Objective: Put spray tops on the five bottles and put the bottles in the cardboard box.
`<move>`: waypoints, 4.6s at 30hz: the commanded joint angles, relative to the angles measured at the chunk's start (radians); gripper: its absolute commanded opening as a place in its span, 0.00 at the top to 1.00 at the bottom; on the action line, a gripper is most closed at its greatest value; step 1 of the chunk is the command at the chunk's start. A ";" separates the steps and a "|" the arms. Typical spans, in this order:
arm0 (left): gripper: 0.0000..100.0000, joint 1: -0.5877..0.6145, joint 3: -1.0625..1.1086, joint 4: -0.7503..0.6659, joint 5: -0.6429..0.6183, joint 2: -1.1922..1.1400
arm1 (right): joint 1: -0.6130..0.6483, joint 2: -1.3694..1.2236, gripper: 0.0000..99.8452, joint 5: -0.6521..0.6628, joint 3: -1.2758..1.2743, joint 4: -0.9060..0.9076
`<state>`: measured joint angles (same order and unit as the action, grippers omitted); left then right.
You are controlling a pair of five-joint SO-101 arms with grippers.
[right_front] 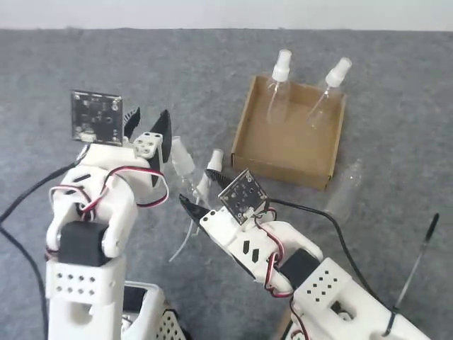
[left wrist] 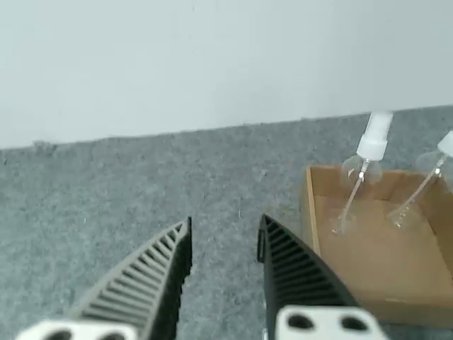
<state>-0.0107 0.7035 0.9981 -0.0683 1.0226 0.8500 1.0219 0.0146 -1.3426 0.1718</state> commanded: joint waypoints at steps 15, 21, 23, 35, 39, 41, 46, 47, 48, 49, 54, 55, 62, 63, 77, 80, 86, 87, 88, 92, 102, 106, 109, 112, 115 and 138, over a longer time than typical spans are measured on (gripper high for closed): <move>0.86 -0.063 0.082 0.052 0.069 0.017 | 0.005 0.033 0.99 -0.008 0.011 0.056; 0.86 -0.064 0.076 0.075 0.069 0.017 | 0.001 0.033 0.99 -0.006 0.008 0.059; 0.86 -0.064 0.076 0.078 0.071 0.017 | 0.001 0.033 0.99 -0.006 0.011 0.059; 0.86 -0.098 0.070 0.092 0.071 0.017 | -0.001 0.030 0.99 -0.012 0.015 0.059; 0.86 -0.077 -0.051 0.109 0.071 0.018 | -0.001 0.031 0.99 -0.012 0.015 0.059; 0.86 -0.051 -0.136 0.141 0.071 0.018 | -0.004 0.033 0.99 -0.012 0.015 0.059; 0.85 -0.018 -0.229 0.213 0.064 0.018 | -0.077 0.033 0.99 -0.012 0.048 0.061; 0.85 -0.018 -0.217 0.218 0.064 0.023 | -0.099 0.033 0.99 -0.012 0.063 0.061; 0.85 -0.018 -0.193 0.215 0.063 0.037 | -0.120 0.033 0.99 -0.012 0.078 0.061; 0.85 -0.018 -0.160 0.209 0.063 0.058 | -0.140 0.030 0.99 -0.012 0.098 0.061; 0.85 -0.034 0.108 0.086 0.063 0.285 | -0.197 0.022 0.99 -0.012 0.226 0.140; 0.83 -0.044 0.176 0.057 0.064 0.339 | -0.197 0.022 0.99 -0.012 0.259 0.166; 0.72 -0.166 0.506 0.000 0.066 0.620 | -0.197 -0.015 0.99 -0.011 0.512 0.318; 0.72 -0.184 0.524 0.002 0.068 0.649 | -0.197 -0.042 0.99 -0.011 0.543 0.329; 0.70 -0.207 0.731 -0.126 0.071 0.766 | -0.156 -0.403 0.99 -0.008 0.848 0.501; 0.70 -0.195 0.737 -0.137 0.071 0.766 | -0.156 -0.366 0.99 -0.008 0.875 0.582; 0.70 -0.195 0.737 -0.135 0.071 0.766 | -0.157 -0.249 0.99 -0.008 0.872 0.696; 0.70 -0.195 0.737 -0.135 0.071 0.766 | -0.159 -0.234 0.99 -0.008 0.872 0.707; 0.70 -0.195 0.737 -0.135 0.071 0.766 | -0.159 -0.219 0.99 -0.008 0.872 0.717; 0.70 -0.195 0.737 -0.135 0.071 0.766 | -0.162 -0.185 0.99 -0.006 0.872 0.746; 0.70 -0.186 0.739 -0.133 0.068 0.767 | -0.252 -0.182 0.99 -0.006 0.870 0.700; 0.77 -0.186 0.739 -0.133 0.069 0.769 | -0.367 -0.185 0.99 -0.006 0.822 0.585; 0.86 -0.184 0.739 -0.133 0.071 0.770 | -0.421 -0.225 0.99 -0.006 0.770 0.486; 0.97 -0.184 0.754 -0.141 0.069 0.772 | -0.460 -0.309 0.99 -0.008 0.730 0.369; 0.99 -0.183 0.777 -0.161 0.066 0.772 | -0.489 -0.397 0.99 -0.012 0.700 0.239; 0.99 -0.186 0.805 -0.167 0.066 0.772 | -0.522 -0.851 0.99 -0.014 0.506 -0.378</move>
<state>-0.1949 1.5121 0.8569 -0.0023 1.7791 0.3376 0.1872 0.0130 -0.8470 -0.1381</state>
